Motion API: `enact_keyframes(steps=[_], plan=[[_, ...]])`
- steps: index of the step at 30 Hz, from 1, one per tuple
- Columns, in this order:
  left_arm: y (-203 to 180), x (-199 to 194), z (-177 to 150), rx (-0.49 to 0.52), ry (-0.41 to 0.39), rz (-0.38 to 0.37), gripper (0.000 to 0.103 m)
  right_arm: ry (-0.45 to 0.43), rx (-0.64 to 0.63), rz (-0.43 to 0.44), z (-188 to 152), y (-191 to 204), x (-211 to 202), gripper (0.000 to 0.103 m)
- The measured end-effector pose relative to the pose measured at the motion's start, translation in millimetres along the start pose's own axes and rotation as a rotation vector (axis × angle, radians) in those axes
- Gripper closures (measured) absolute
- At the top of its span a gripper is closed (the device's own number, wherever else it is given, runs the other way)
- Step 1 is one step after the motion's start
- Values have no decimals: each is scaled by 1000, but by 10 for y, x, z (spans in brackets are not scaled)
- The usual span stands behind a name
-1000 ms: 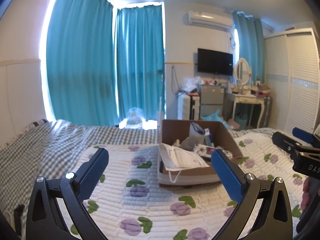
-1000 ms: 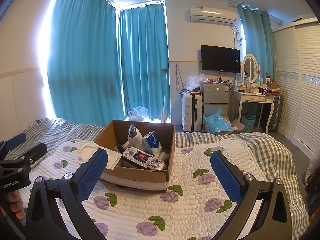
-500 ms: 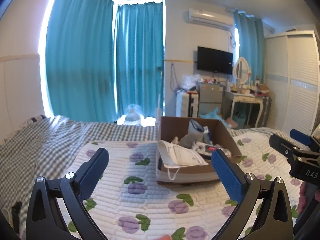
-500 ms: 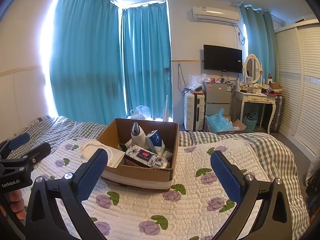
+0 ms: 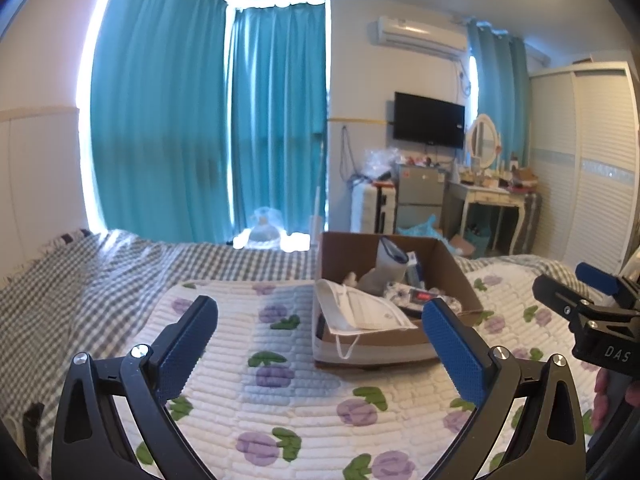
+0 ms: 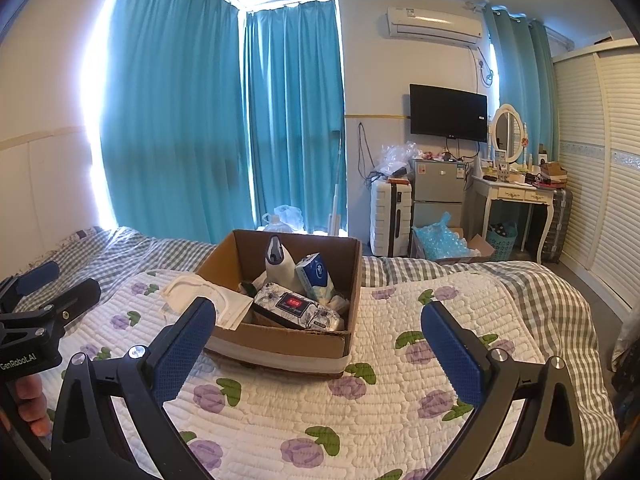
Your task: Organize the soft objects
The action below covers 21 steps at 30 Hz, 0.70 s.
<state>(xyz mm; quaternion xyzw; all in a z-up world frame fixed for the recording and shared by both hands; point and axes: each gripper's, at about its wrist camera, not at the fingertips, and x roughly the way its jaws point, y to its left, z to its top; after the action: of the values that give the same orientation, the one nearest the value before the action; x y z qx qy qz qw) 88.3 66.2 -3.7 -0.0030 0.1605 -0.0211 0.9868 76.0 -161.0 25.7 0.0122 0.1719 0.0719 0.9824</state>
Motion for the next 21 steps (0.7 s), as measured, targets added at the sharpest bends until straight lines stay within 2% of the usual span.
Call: enact_keyframes(steps=[21], plan=[[-14, 0, 0, 1, 5, -4, 0, 16, 3, 1, -42, 2, 21, 0]])
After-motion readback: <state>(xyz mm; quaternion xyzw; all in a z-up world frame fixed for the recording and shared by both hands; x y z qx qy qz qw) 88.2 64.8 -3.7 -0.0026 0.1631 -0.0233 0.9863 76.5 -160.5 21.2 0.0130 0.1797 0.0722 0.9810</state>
